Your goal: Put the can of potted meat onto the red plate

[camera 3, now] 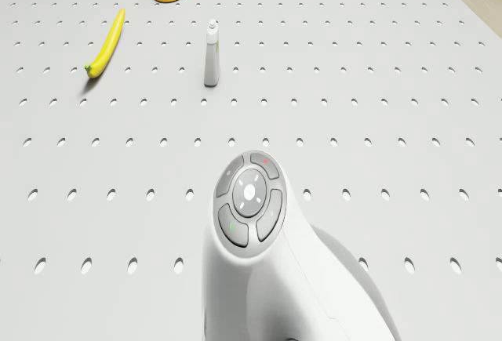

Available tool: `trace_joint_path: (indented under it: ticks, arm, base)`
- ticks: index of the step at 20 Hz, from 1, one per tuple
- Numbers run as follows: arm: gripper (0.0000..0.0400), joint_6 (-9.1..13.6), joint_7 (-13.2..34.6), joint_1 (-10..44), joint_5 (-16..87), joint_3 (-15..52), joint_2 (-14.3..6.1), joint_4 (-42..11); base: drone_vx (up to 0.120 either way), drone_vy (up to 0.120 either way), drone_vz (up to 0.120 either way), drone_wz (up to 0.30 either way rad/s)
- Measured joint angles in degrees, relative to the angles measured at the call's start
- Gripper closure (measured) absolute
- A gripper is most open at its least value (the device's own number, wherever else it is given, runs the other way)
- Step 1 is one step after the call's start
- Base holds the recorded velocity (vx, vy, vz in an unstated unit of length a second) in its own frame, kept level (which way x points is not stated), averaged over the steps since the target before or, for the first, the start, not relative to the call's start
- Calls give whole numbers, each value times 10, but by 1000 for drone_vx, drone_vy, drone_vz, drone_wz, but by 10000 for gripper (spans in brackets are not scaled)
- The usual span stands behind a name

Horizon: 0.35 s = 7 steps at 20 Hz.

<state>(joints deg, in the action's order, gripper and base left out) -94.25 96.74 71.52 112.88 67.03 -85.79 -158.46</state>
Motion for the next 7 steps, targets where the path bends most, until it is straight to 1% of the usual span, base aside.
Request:
trace_joint_path:
  ticks: [7]
  arm:
    - [2,7,0,-3,-14,15,0,-6]
  base:
    - [0,0,0,0]
